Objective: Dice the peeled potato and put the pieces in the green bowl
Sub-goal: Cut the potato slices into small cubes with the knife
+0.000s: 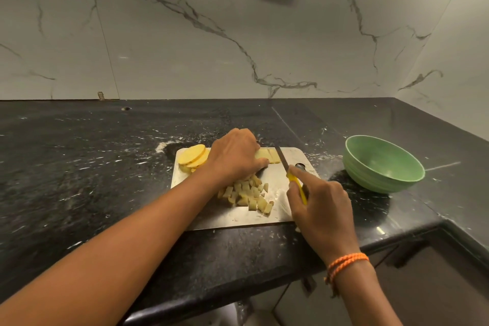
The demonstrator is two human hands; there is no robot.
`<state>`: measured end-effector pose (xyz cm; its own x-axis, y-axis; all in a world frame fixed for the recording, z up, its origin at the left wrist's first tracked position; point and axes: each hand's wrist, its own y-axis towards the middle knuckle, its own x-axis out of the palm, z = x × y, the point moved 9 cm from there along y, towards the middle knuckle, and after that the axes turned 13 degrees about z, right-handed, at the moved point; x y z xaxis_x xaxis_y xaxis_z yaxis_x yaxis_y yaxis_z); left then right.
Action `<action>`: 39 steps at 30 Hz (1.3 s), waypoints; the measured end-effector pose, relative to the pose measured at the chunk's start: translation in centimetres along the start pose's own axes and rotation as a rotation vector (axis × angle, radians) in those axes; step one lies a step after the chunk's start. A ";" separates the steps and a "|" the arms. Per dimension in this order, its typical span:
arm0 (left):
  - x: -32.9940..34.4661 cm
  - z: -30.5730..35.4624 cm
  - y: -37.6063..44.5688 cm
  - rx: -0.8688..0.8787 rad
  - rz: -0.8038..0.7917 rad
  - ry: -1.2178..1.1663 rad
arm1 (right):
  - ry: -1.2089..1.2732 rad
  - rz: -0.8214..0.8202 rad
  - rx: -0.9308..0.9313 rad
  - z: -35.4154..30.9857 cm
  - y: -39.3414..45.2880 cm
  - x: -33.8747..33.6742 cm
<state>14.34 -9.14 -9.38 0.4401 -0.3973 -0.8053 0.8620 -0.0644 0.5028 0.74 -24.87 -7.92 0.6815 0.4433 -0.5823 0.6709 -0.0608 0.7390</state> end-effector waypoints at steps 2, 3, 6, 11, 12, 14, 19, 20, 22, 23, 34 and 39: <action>0.0 -0.3 0.2 -0.001 -0.008 0.000 | 0.004 -0.012 -0.006 -0.2 1.0 1.3; 0.0 -0.3 0.2 0.008 -0.015 -0.001 | 0.000 -0.029 -0.015 -0.3 1.4 2.1; 0.2 -0.4 0.3 0.025 -0.029 -0.008 | -0.029 -0.089 -0.034 -0.3 2.3 4.0; 0.4 -0.5 0.4 0.000 -0.041 -0.034 | -0.067 -0.178 -0.079 -0.3 2.2 5.0; 0.4 -0.5 0.4 -0.004 -0.037 -0.038 | -0.056 -0.184 -0.079 -0.4 2.2 4.9; 0.2 -0.4 0.3 -0.008 -0.027 -0.040 | -0.038 -0.183 -0.078 -0.4 1.8 4.3; 0.2 -0.2 0.2 0.002 -0.008 -0.035 | -0.022 -0.142 -0.064 -0.4 -0.5 1.5; 0.2 -0.2 0.2 0.000 0.002 -0.026 | -0.018 -0.131 -0.059 -0.3 -1.0 0.9; 0.1 -0.4 0.3 -0.010 0.023 -0.004 | -0.017 -0.145 -0.033 -0.1 -1.8 0.2; 0.1 -0.4 0.3 -0.014 0.029 0.003 | -0.012 -0.156 -0.019 0.0 -2.1 -0.1; -0.5 -1.6 0.8 -0.005 -0.070 -0.001 | 0.010 -0.072 -0.022 -0.9 2.0 3.3; -0.6 -1.4 0.8 -0.001 -0.049 0.008 | -0.028 -0.122 -0.041 -0.9 2.3 4.7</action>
<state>15.10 -7.70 -8.97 0.3995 -0.3863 -0.8314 0.8828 -0.0824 0.4625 5.20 -22.14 -8.64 0.6035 0.4202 -0.6777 0.7376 0.0287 0.6747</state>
